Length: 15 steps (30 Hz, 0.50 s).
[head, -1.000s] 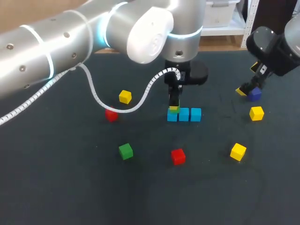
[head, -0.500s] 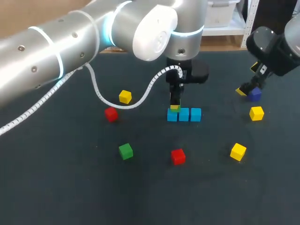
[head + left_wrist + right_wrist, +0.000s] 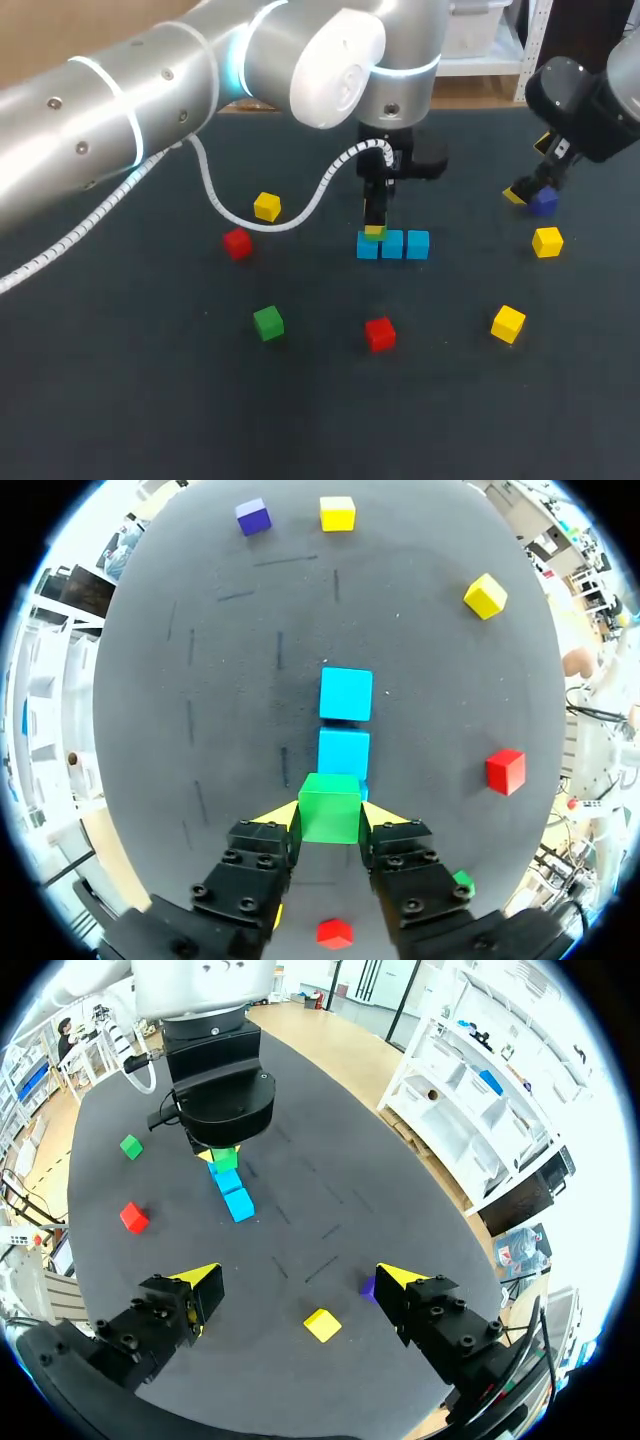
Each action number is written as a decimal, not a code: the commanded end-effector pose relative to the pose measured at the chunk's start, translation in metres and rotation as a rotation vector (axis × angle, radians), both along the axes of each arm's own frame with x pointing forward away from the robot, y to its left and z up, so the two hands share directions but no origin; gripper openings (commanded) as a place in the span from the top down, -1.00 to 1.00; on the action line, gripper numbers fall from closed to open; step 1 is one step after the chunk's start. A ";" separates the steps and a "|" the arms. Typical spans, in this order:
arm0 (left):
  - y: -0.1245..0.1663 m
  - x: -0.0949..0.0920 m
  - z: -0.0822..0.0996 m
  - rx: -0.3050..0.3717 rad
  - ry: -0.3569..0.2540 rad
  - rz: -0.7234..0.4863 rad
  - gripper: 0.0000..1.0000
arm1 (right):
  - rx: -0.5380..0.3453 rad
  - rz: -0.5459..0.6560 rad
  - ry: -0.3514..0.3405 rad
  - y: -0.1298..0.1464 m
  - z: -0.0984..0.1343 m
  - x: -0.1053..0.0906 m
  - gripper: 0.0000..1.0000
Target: Place the blue cubes, place green cubes on the blue cubes, place the yellow cubes on the green cubes, then place the red cubes on the yellow cubes, and place purple cube on the red cubes.
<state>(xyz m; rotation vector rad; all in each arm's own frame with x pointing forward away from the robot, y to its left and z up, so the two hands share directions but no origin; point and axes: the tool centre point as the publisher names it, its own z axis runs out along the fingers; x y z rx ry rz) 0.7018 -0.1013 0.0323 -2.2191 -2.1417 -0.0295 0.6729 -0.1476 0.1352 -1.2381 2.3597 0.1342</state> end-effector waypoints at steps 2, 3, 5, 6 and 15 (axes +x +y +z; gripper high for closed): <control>0.001 -0.001 0.002 0.001 -0.006 -0.011 1.00 | -0.001 -0.002 -0.002 0.000 0.000 0.000 -1.00; 0.001 -0.002 0.002 0.002 -0.008 -0.014 1.00 | -0.001 -0.002 -0.002 0.000 0.000 0.000 -1.00; 0.001 -0.002 0.002 0.000 -0.010 -0.015 1.00 | -0.001 -0.002 -0.002 0.000 0.000 0.000 -1.00; 0.001 -0.002 0.002 0.001 -0.012 -0.018 1.00 | -0.001 -0.002 -0.002 0.000 0.000 0.000 -1.00; 0.003 -0.006 0.001 0.008 -0.012 -0.020 1.00 | -0.001 -0.002 -0.002 0.000 0.000 0.000 -1.00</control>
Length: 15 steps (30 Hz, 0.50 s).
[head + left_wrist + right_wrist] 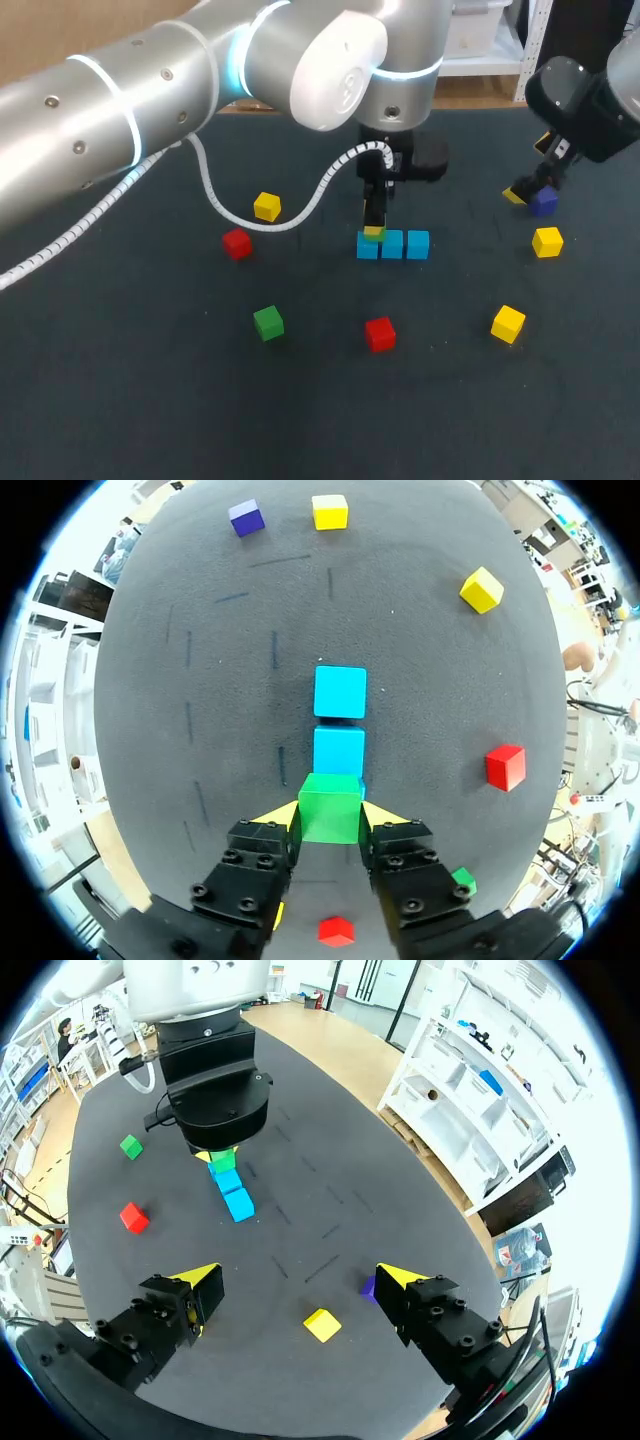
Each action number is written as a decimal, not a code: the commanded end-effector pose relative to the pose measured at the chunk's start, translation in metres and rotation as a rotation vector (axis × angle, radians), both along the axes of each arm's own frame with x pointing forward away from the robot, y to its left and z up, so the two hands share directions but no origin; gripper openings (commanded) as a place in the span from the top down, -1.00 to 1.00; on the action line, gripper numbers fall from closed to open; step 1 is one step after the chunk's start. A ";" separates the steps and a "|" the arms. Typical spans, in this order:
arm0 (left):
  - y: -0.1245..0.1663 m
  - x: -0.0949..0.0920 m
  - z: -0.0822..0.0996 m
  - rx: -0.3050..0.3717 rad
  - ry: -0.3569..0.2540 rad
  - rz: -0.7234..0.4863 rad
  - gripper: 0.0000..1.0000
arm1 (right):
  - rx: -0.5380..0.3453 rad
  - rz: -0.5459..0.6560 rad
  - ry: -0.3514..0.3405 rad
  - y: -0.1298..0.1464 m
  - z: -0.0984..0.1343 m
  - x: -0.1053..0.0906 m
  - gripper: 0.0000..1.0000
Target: Place the blue cubes, place green cubes on the blue cubes, place the yellow cubes on the green cubes, then place the red cubes on the yellow cubes, and place purple cube on the red cubes.
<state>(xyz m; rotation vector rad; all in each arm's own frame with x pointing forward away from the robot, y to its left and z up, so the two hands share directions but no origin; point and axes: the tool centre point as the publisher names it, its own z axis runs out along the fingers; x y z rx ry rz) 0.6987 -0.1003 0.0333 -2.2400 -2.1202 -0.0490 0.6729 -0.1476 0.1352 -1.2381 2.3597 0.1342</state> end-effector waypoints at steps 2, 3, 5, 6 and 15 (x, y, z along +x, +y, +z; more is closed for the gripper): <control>0.002 -0.003 0.000 0.000 -0.001 0.001 1.00 | -0.001 -0.002 -0.002 0.000 0.000 0.000 -1.00; 0.002 -0.004 0.000 0.000 -0.001 0.000 1.00 | -0.001 -0.002 -0.002 0.000 0.000 0.000 -1.00; 0.002 -0.005 0.000 0.000 0.000 0.000 1.00 | -0.001 -0.002 -0.002 0.000 0.000 0.000 -1.00; 0.002 -0.005 0.000 0.000 0.001 0.000 1.00 | -0.001 -0.002 -0.002 0.000 0.000 0.000 -1.00; 0.000 -0.004 0.000 -0.004 -0.002 0.003 1.00 | -0.001 -0.002 -0.002 0.000 0.000 0.000 -1.00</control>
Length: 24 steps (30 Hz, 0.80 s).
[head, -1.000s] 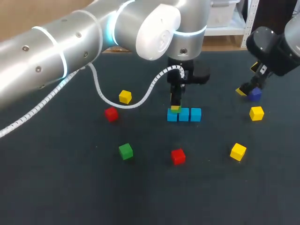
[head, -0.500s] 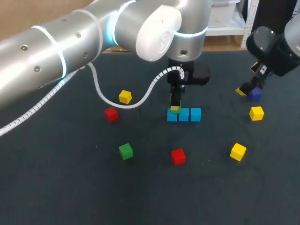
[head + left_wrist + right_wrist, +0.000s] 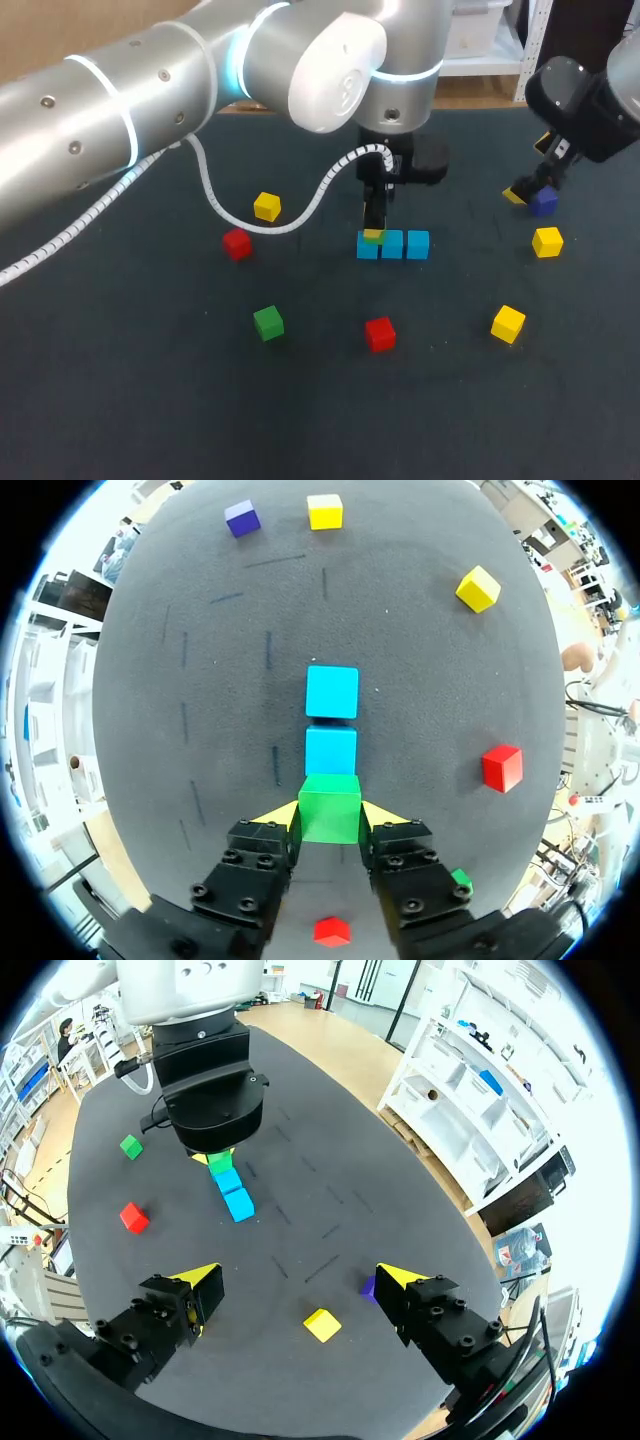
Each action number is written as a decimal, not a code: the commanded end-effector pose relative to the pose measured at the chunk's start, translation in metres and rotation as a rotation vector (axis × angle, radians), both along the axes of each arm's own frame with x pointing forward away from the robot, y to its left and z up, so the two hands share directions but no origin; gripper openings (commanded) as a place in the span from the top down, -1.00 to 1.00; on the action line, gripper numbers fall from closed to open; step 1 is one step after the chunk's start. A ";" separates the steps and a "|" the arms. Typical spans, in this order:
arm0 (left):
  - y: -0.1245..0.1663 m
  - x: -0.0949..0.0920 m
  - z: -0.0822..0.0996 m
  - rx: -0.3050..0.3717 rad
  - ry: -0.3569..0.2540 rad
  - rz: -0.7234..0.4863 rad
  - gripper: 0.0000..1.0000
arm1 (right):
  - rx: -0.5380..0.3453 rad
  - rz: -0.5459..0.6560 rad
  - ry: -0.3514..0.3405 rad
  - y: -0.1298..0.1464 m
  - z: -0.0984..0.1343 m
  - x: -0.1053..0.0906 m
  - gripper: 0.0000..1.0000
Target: Place the blue cubes, place green cubes on the blue cubes, place the yellow cubes on the green cubes, then place the red cubes on the yellow cubes, and place purple cube on the red cubes.
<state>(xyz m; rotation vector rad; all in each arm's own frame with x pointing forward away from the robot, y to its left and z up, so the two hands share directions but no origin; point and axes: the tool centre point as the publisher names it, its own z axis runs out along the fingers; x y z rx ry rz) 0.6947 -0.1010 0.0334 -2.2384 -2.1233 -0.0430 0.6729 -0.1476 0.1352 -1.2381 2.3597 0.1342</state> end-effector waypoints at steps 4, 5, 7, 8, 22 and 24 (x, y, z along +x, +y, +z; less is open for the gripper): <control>0.000 0.000 0.000 0.003 -0.005 -0.001 1.00 | -0.001 -0.002 -0.002 0.000 0.000 0.000 -1.00; 0.000 0.000 0.000 0.004 -0.009 -0.004 1.00 | -0.001 -0.002 -0.002 0.000 0.000 0.000 -1.00; 0.000 0.000 0.000 0.004 -0.009 -0.006 0.92 | -0.001 -0.002 -0.002 0.000 0.000 0.000 -1.00; 0.000 0.000 0.000 0.001 -0.007 -0.003 0.84 | -0.001 -0.002 -0.002 0.000 0.000 0.000 -1.00; -0.001 -0.002 0.001 0.001 0.008 -0.008 -0.63 | -0.001 -0.002 -0.002 0.000 0.000 0.000 -1.00; -0.001 -0.002 0.001 -0.001 0.007 -0.006 -1.00 | -0.001 -0.002 -0.002 0.000 0.000 0.000 -1.00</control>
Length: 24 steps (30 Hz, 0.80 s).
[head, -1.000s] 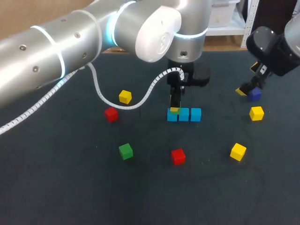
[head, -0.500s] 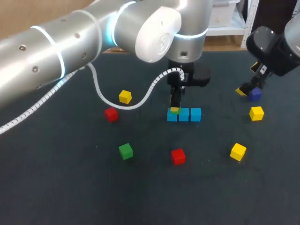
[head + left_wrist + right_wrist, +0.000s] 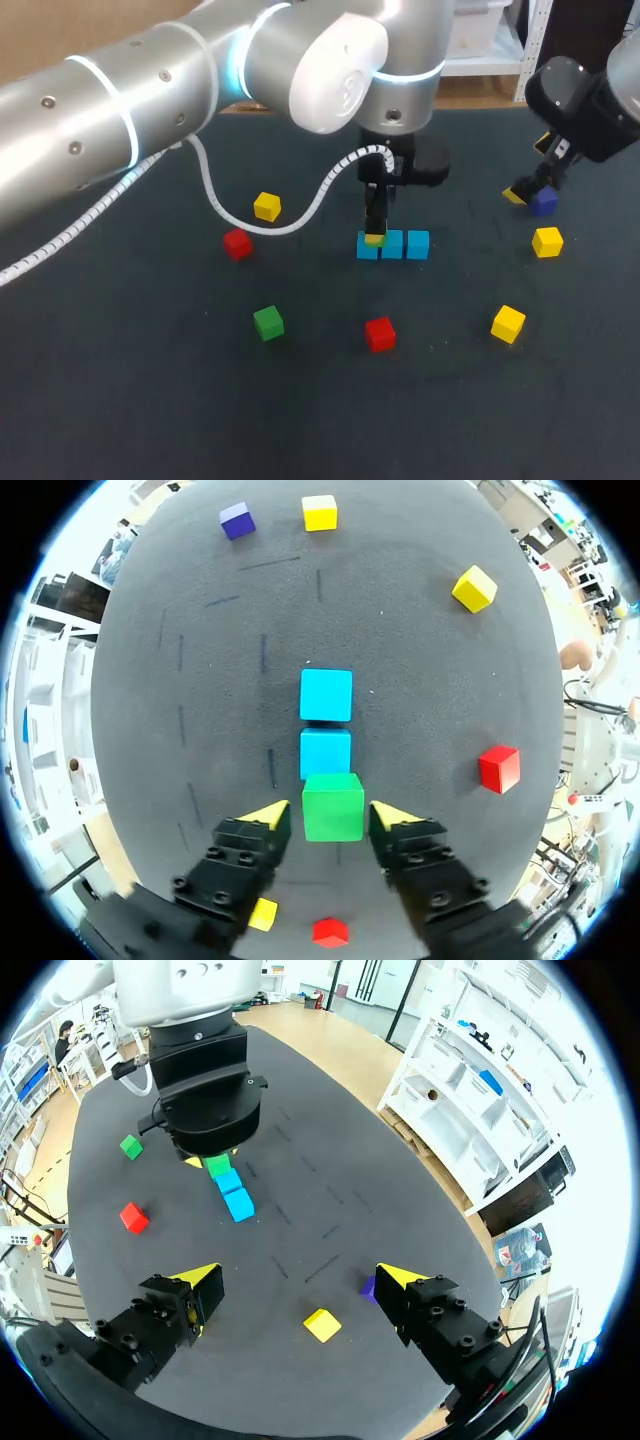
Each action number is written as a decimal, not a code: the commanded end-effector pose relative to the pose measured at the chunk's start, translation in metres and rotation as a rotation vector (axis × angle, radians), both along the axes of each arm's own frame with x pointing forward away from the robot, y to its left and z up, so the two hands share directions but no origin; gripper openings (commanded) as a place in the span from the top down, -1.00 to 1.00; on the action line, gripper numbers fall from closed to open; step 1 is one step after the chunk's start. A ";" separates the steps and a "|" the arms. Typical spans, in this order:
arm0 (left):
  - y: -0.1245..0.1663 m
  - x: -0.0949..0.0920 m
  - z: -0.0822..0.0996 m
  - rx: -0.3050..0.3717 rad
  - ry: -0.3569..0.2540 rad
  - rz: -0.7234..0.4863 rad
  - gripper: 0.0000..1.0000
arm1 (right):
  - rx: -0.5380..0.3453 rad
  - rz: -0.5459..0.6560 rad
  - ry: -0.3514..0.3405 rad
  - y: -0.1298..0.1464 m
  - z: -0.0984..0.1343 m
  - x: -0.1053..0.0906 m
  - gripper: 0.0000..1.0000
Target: Place the blue cubes, place green cubes on the blue cubes, place the yellow cubes on the green cubes, then place the red cubes on the yellow cubes, and place purple cube on the red cubes.
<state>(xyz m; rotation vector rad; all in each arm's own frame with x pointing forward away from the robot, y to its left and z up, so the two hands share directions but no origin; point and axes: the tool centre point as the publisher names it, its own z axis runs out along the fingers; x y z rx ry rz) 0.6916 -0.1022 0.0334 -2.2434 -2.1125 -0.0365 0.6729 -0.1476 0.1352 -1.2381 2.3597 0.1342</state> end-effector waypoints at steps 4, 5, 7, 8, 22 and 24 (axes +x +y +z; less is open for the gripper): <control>0.001 0.001 0.001 -0.010 -0.005 0.008 -1.00 | -0.001 -0.002 -0.002 0.000 0.000 0.000 -1.00; 0.001 0.002 0.002 -0.017 -0.009 0.014 -1.00 | -0.001 -0.002 -0.002 0.000 0.000 0.000 -1.00; 0.002 0.004 0.005 -0.023 -0.019 0.019 -1.00 | -0.001 -0.002 -0.002 0.000 0.000 0.000 -1.00; 0.003 0.006 0.007 -0.034 -0.024 0.031 -1.00 | -0.001 -0.002 -0.002 0.000 0.000 0.000 -1.00; 0.025 0.018 0.034 -0.108 -0.105 0.104 -1.00 | -0.001 -0.002 -0.002 0.000 0.000 0.000 -1.00; 0.035 0.019 0.041 -0.131 -0.118 0.133 -1.00 | -0.001 -0.002 -0.002 0.000 0.000 0.000 -1.00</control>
